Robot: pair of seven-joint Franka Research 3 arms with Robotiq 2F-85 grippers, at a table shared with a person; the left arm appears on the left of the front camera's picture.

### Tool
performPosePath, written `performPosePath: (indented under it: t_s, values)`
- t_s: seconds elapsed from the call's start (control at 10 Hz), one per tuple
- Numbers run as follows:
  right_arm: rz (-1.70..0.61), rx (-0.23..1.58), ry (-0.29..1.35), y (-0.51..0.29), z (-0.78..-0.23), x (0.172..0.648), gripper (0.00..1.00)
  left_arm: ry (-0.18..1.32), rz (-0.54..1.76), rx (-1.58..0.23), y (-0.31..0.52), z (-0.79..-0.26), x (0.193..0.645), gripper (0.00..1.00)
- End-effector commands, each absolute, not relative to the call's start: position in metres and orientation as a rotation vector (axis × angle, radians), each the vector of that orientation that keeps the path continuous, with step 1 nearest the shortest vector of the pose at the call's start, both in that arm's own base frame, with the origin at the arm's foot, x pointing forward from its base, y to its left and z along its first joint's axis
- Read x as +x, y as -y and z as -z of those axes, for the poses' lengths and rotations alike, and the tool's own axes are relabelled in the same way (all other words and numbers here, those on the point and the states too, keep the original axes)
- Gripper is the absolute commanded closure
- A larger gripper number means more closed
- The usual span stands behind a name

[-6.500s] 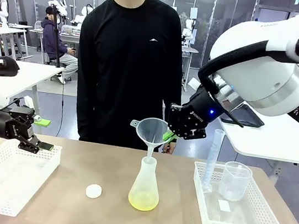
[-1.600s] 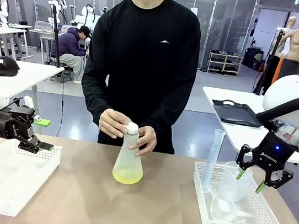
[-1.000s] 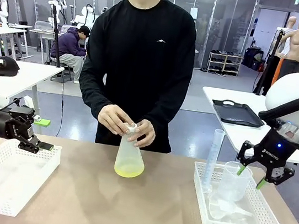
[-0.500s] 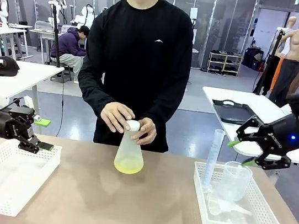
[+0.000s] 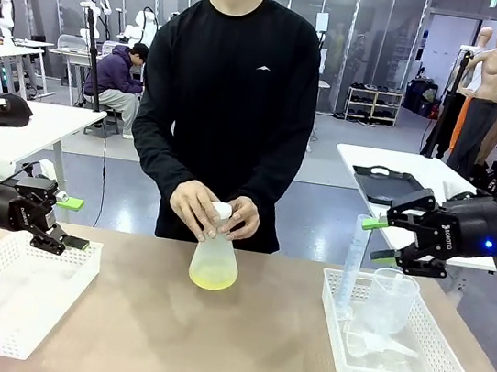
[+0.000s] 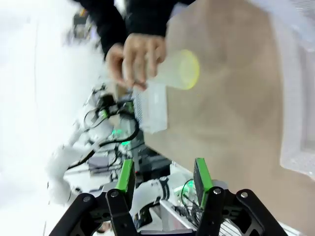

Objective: Prepare the solutions needed for the experiment.
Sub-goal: When the human places the Big flask in the center of the table, pick up the Big flask and place it in the left Organizing basket.

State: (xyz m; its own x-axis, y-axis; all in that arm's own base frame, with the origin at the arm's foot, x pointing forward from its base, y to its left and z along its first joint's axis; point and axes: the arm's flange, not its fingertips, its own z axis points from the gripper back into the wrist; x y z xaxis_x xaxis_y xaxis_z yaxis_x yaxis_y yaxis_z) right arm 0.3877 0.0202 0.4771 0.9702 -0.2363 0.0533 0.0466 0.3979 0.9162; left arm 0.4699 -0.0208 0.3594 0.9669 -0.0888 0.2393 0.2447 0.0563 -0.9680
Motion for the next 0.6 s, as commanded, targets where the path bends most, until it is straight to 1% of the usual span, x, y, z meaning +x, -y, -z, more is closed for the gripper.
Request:
performPosePath:
  t_s: [0.0,0.2,0.3,0.5]
  values:
    - [0.099,1.254,0.121,-0.011,-0.46,0.418,0.39,0.133,0.265,-1.491,0.021,-0.361,0.47,0.0]
    - [0.068,1.325,0.108,-0.019,-0.449,0.436,0.39,0.133,0.265,-1.491,0.021,-0.361,0.47,0.0]
    - [0.035,1.391,0.088,-0.021,-0.445,0.443,0.39,0.133,0.265,-1.491,0.021,-0.361,0.47,0.0]
    - [0.047,1.447,0.043,-0.023,-0.433,0.453,0.39,0.133,0.265,-1.491,0.021,-0.361,0.47,0.0]
